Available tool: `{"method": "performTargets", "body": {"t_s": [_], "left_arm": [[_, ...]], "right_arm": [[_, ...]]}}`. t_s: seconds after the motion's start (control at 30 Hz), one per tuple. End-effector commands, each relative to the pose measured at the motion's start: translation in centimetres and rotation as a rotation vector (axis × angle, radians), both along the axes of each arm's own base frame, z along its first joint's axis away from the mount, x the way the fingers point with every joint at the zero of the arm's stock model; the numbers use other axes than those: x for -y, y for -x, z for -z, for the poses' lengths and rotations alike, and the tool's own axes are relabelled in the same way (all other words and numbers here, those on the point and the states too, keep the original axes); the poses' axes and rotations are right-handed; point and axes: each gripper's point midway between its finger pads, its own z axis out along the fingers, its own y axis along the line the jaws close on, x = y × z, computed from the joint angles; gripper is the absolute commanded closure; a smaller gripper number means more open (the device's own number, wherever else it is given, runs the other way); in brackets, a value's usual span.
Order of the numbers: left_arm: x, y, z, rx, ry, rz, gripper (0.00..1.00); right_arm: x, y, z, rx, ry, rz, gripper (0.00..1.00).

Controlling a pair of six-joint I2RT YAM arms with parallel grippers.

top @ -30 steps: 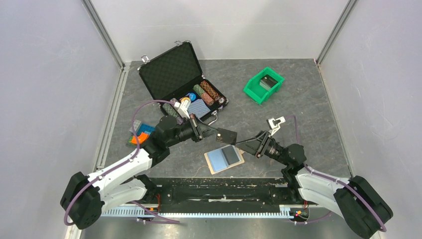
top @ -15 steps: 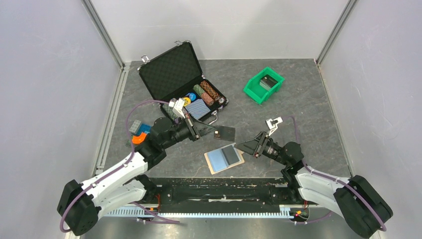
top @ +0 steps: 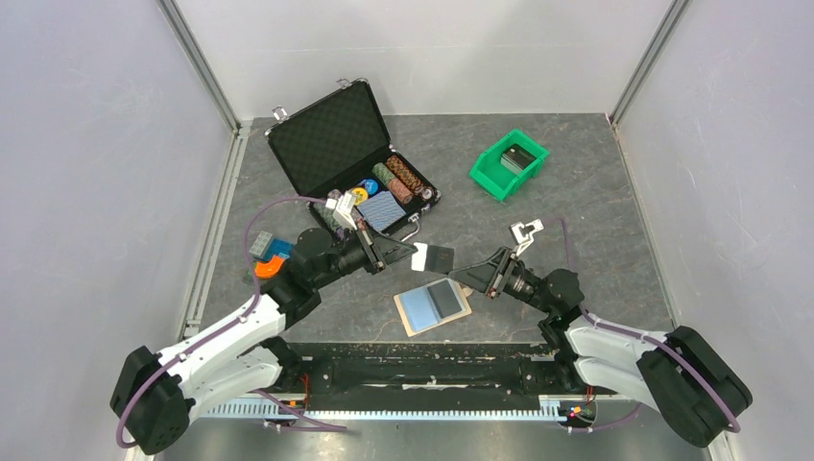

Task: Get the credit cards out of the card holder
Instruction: Place the credit card in the storage box.

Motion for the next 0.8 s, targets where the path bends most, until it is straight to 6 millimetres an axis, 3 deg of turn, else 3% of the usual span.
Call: {"method": "performTargets", "body": {"t_s": [0.0, 0.13, 0.3, 0.37, 0.47, 0.53, 0.67, 0.77], "left_arm": [[-0.1, 0.2, -0.7, -0.022, 0.07, -0.002, 0.98], [-0.1, 0.3, -0.5, -0.026, 0.071, 0.002, 0.98], [-0.2, 0.4, -0.2, -0.029, 0.057, 0.002, 0.96], [-0.3, 0.4, 0.1, -0.029, 0.033, 0.001, 0.8], [-0.5, 0.5, 0.6, -0.023, -0.023, 0.002, 0.41], [-0.8, 0.4, 0.9, -0.022, -0.073, -0.005, 0.24], [-1.6, 0.3, 1.7, -0.019, -0.185, -0.018, 0.0], [-2.4, 0.2, 2.1, 0.006, -0.273, -0.027, 0.0]], "right_arm": [[-0.2, -0.4, -2.6, 0.069, -0.065, 0.008, 0.69], [-0.1, -0.4, -2.8, 0.063, -0.091, 0.009, 0.98], [0.0, -0.4, -2.9, 0.063, -0.101, 0.015, 1.0], [0.0, -0.7, -2.8, 0.062, -0.093, 0.026, 1.0], [0.0, -1.4, -2.5, 0.058, -0.067, 0.045, 1.0], [0.2, -2.0, -2.3, 0.058, -0.052, 0.061, 1.0], [0.6, -3.6, -1.9, 0.068, 0.01, 0.108, 1.0], [1.1, -5.5, -1.5, 0.071, 0.085, 0.166, 1.0]]}}
